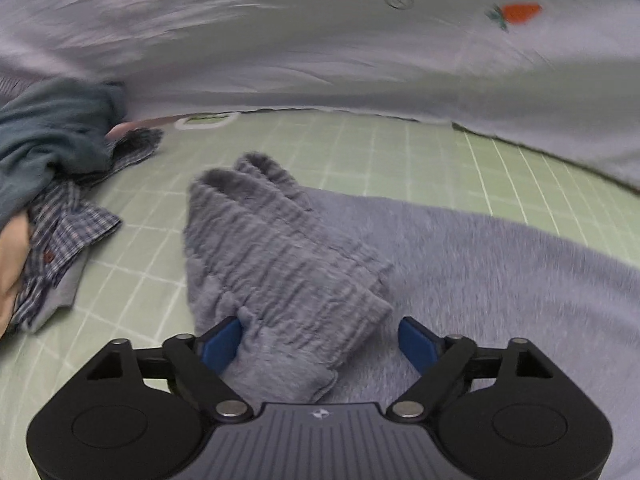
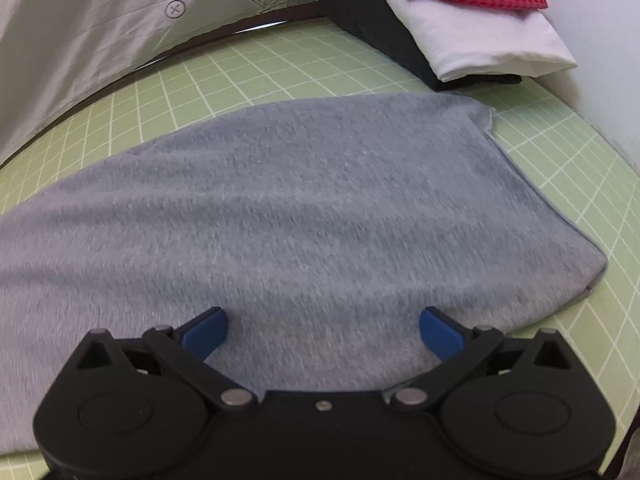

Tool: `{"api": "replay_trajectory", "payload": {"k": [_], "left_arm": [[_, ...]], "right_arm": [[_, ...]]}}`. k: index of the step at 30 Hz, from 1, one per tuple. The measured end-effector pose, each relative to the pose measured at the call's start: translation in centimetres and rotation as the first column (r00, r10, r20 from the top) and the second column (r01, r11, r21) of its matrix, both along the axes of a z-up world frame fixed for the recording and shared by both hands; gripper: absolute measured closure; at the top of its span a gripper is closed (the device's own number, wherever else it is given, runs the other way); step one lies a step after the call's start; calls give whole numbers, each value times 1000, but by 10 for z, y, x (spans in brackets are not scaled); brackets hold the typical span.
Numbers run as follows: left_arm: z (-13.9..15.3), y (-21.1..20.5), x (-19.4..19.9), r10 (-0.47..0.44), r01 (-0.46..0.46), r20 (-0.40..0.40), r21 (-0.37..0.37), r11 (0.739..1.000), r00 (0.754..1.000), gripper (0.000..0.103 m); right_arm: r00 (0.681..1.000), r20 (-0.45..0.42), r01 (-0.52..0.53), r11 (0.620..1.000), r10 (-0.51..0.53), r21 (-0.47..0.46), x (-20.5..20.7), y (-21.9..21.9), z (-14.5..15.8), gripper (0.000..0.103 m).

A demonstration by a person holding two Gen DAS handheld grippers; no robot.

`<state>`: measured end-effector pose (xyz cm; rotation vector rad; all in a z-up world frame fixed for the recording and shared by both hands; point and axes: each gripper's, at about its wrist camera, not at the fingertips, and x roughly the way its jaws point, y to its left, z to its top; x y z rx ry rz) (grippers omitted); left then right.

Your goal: Fold clothes

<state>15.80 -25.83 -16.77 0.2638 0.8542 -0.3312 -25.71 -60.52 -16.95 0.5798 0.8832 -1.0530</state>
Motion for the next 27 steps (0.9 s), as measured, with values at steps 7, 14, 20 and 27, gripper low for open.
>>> {"api": "replay_trajectory", "payload": {"k": [7,14,20,27], "left_arm": [[-3,12,5,69,-66,52,-64,996,996,40],[31,26,3,101,-76,96,-237,969,990,75],[73,3,-24,-77,136,198,-306,942,977,76],[78,-54,-102,-397,421,140,-315,851,907,67]], "right_arm": [[998,-8,60,998,-59,9,8,-1,0,0],[998,2,62,998,-62,-15,6,3,-1,0],[998,14,55,998,-54,-37,3,5,-2,0],[999,32,21,997,-19,-70,-2,10,-4,0]]}}
